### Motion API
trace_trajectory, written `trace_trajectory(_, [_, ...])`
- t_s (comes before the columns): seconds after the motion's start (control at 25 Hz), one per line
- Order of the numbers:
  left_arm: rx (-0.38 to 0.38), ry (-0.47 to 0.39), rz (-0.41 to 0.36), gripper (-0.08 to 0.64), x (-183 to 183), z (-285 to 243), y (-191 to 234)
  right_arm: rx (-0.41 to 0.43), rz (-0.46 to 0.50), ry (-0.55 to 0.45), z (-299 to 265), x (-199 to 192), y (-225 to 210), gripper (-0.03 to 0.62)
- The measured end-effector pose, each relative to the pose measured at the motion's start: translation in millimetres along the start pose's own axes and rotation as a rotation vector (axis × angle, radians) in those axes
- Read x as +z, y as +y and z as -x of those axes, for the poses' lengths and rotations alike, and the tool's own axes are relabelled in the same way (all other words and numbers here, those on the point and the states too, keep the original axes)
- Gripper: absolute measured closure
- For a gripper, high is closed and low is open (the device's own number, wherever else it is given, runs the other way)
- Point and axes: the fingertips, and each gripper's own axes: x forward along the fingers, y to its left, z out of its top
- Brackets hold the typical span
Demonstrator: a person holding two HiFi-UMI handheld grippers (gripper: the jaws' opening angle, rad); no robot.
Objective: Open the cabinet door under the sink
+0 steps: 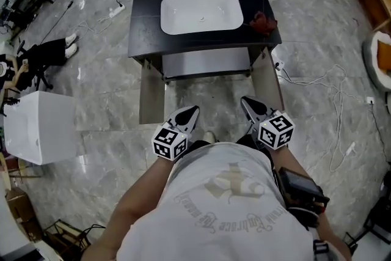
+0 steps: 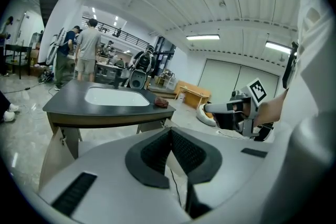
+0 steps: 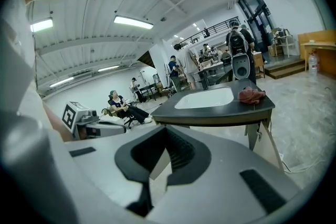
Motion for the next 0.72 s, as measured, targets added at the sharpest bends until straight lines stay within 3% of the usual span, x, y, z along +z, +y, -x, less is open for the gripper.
trace_trajectory(0.72, [-0.034,-0.007,0.007,0.549,-8,23,-12,-0.049,-0.007,-0.022,25,-13,28,0.578])
